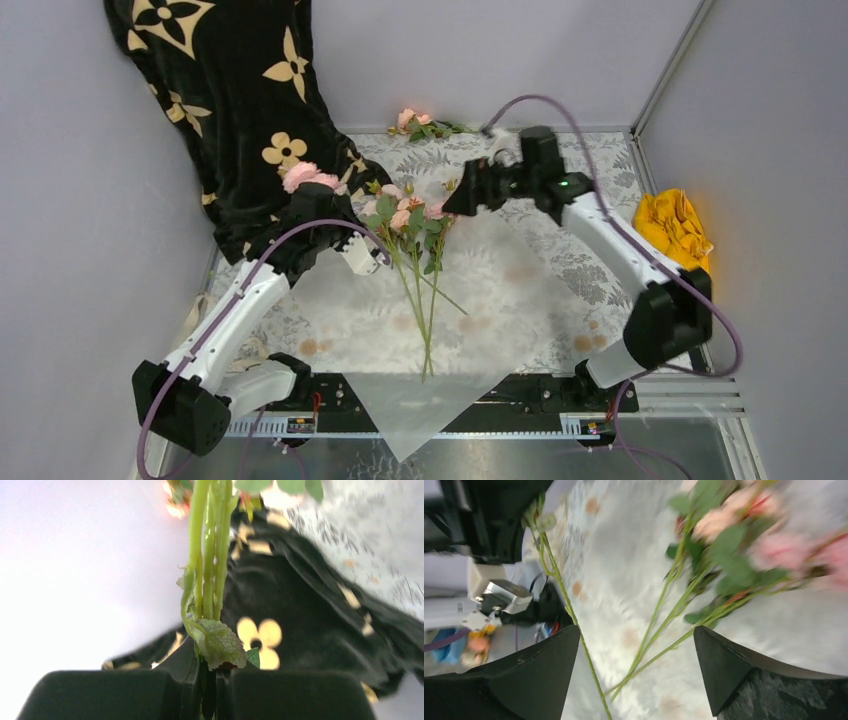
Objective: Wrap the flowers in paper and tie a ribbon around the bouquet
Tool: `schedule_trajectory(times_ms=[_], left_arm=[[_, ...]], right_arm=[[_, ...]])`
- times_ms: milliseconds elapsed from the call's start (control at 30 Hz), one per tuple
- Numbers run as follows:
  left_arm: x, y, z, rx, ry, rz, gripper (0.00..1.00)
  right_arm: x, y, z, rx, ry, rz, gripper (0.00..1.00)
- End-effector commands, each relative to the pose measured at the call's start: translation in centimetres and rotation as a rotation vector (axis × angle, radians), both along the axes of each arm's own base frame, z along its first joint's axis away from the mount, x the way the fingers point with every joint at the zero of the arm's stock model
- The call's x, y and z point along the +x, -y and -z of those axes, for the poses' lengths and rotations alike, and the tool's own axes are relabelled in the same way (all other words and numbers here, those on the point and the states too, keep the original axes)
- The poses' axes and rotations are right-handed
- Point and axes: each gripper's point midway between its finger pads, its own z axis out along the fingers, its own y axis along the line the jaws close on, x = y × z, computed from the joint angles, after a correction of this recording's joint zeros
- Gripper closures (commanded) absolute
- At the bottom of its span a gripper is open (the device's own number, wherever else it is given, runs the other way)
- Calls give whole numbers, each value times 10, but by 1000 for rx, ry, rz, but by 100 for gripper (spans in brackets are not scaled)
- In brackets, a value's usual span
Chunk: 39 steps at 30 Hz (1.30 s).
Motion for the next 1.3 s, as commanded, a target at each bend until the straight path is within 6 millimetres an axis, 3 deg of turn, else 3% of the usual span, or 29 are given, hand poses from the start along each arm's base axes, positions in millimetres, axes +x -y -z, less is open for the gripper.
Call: schedule_trajectory(times_ms=[0, 167, 400, 600, 700, 800, 867, 967, 1033, 1100, 1133, 1267], left_arm=[[-6, 82, 0, 257, 244, 655, 100], [-2, 108, 32, 214, 221, 733, 100], [1, 119, 42, 184, 205, 768, 100], [7, 119, 46, 170, 195, 743, 100], [11, 119, 47, 157, 190, 723, 100], [16, 120, 47, 140, 188, 700, 100], [21, 120, 46, 127, 189, 681, 100], [30, 121, 43, 100, 194, 643, 100], [38, 119, 40, 83, 199, 602, 72], [46, 115, 34, 52, 191, 542, 16], [50, 112, 31, 37, 187, 504, 3], [62, 78, 20, 28, 152, 261, 1]], right_arm=[[-50, -45, 35, -10, -113, -221, 8], [-78, -62, 66, 119, -200, -259, 11], [-88, -92, 117, 136, -289, -278, 13], [-89, -117, 122, 156, -300, -329, 19], [-96, -125, 133, 144, -342, -351, 38], [-98, -124, 139, 157, -379, -326, 79], [-95, -121, 141, 137, -371, -278, 97], [-82, -115, 144, 108, -349, -163, 100], [-76, -112, 147, 105, -360, -94, 100], [-67, -107, 154, 91, -369, -13, 100], [-63, -104, 156, 88, -371, 31, 100], [-45, -96, 162, 127, -375, 187, 100]])
